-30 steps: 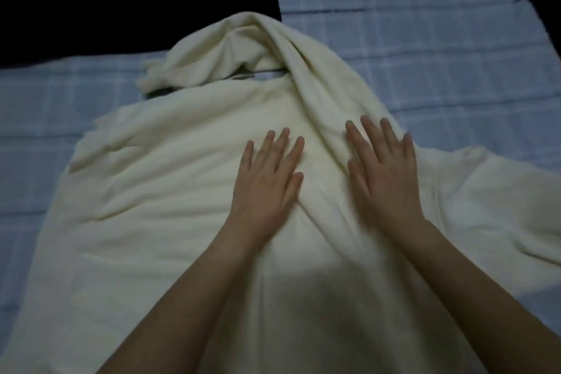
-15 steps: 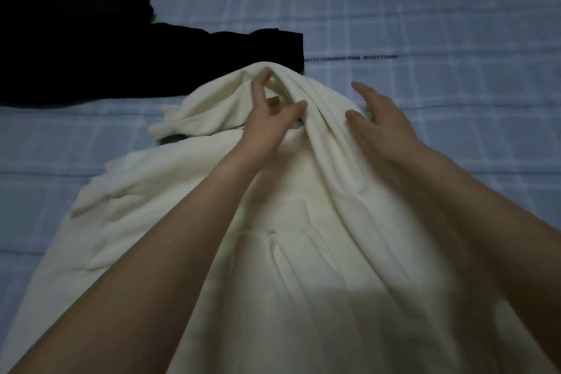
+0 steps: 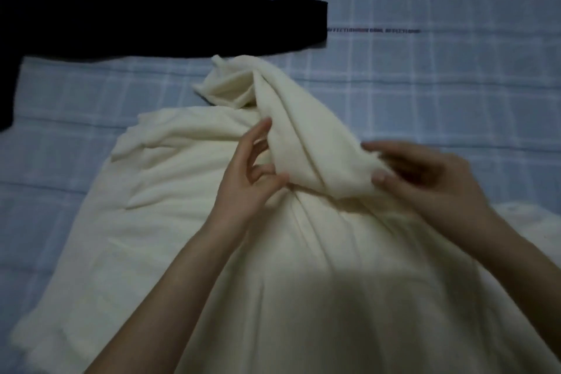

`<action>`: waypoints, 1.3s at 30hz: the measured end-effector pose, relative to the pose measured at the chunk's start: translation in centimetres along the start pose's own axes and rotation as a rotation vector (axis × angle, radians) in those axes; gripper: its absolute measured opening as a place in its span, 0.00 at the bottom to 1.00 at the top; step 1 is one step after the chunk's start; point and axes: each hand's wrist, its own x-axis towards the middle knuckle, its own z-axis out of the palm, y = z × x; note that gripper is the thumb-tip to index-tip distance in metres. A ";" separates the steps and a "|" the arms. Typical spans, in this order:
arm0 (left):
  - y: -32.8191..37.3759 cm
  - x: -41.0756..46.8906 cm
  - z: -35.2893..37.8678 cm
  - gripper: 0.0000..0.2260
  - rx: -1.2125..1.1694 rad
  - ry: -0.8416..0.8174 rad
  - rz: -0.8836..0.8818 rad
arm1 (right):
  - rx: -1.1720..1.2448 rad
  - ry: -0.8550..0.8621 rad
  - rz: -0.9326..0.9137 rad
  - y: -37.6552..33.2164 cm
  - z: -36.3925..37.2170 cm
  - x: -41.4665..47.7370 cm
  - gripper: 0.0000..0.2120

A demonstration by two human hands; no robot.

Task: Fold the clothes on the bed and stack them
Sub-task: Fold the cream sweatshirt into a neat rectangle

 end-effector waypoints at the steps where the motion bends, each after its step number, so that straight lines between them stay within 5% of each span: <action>1: -0.5 -1.4 -0.7 0.30 0.058 0.065 -0.055 | -0.080 -0.101 0.066 0.7 1.1 -1.5 0.26; 3: -0.8 -2.1 -2.4 0.21 0.201 0.249 -0.120 | -0.194 -0.234 0.174 2.0 2.8 -3.1 0.30; 7: 1.9 3.0 -4.8 0.16 0.376 0.420 0.029 | -0.285 -0.219 0.127 1.6 3.8 -1.4 0.24; 10: 3.3 8.3 -4.6 0.30 0.316 0.366 -0.115 | -0.294 -0.279 0.085 1.0 4.6 0.0 0.14; 13: 2.7 9.8 -3.8 0.33 0.352 0.269 -0.163 | -0.249 -0.184 0.098 0.4 5.6 1.3 0.05; 16: 1.4 8.2 -4.7 0.30 0.269 0.272 -0.057 | -0.131 0.046 0.163 -0.7 7.3 3.8 0.07; 21: 0.2 4.5 -7.7 0.34 -0.017 0.137 0.067 | -0.009 -0.021 0.208 -3.2 10.3 7.8 0.20; 28: -0.7 -4.4 -12.0 0.36 -0.233 0.090 -0.003 | -0.050 -0.033 -0.125 -6.7 11.9 1.7 0.15; 32: -2.7 -10.6 -17.6 0.19 -0.366 0.516 -0.293 | -0.416 -0.271 -0.409 -5.9 14.5 -4.5 0.12; 35: -2.7 -12.0 -21.3 0.16 0.036 0.678 -0.191 | -0.573 -0.405 -0.402 -4.4 16.6 -8.0 0.16; 37: -1.8 -11.2 -21.5 0.18 0.430 0.444 0.064 | -0.561 -0.330 -0.324 -3.6 17.6 -9.4 0.20; 39: -1.2 -9.5 -20.5 0.24 0.795 0.043 0.346 | -0.497 -0.161 -0.263 -3.2 18.6 -10.0 0.18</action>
